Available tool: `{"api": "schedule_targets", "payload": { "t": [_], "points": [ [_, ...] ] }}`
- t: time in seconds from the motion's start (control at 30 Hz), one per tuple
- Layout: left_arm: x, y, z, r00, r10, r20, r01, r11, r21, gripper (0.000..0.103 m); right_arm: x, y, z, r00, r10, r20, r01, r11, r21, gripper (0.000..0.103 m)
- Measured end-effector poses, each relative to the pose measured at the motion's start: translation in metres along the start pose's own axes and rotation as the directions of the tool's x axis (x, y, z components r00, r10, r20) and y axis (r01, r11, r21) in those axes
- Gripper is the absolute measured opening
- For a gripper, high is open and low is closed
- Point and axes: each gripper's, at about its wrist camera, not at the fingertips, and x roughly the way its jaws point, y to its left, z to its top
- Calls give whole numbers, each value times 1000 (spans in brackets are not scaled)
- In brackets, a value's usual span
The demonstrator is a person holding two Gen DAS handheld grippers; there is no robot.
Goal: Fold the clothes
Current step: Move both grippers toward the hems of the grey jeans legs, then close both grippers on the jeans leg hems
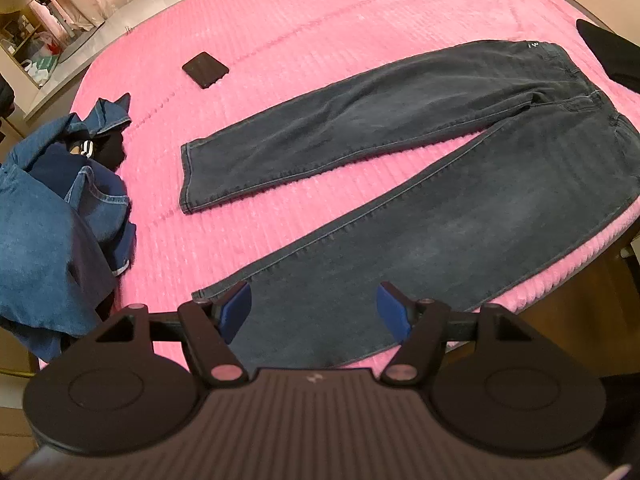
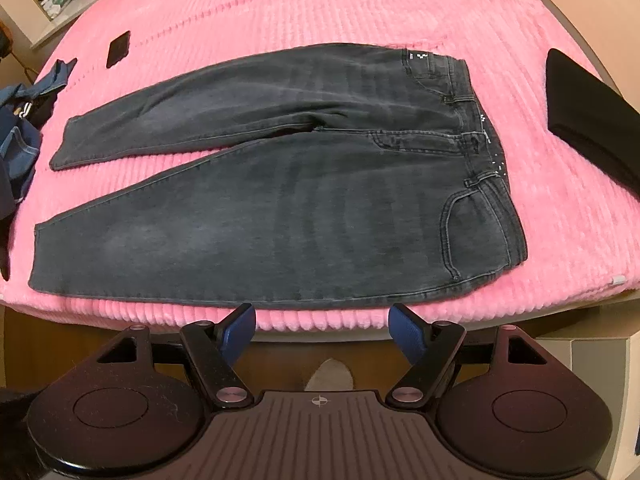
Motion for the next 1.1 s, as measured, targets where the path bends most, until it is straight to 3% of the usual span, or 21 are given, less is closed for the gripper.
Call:
{"api": "schedule_targets", "payload": {
  "t": [0.3,0.47,0.63,0.8,0.93,1.1],
  "points": [
    [8,14,4,1000,-7,2,7,1000,27,66,7,15,13,1000,-13,-4,13,1000,-17,76],
    [12,45,8,1000,9,27,-12,995,104,66,5,33,38,998,-43,56,46,998,-42,76],
    [33,86,36,998,10,69,-21,988,154,66,-3,59,68,989,-67,128,85,987,-136,76],
    [76,107,90,993,15,113,-43,966,255,66,6,60,106,984,-71,162,116,951,-287,76],
    [130,107,142,993,-13,115,-21,959,281,63,46,36,156,987,-38,157,95,921,-378,76],
    [223,85,191,997,-51,59,25,926,377,45,124,11,222,992,9,123,54,868,-494,76]
  ]
}}
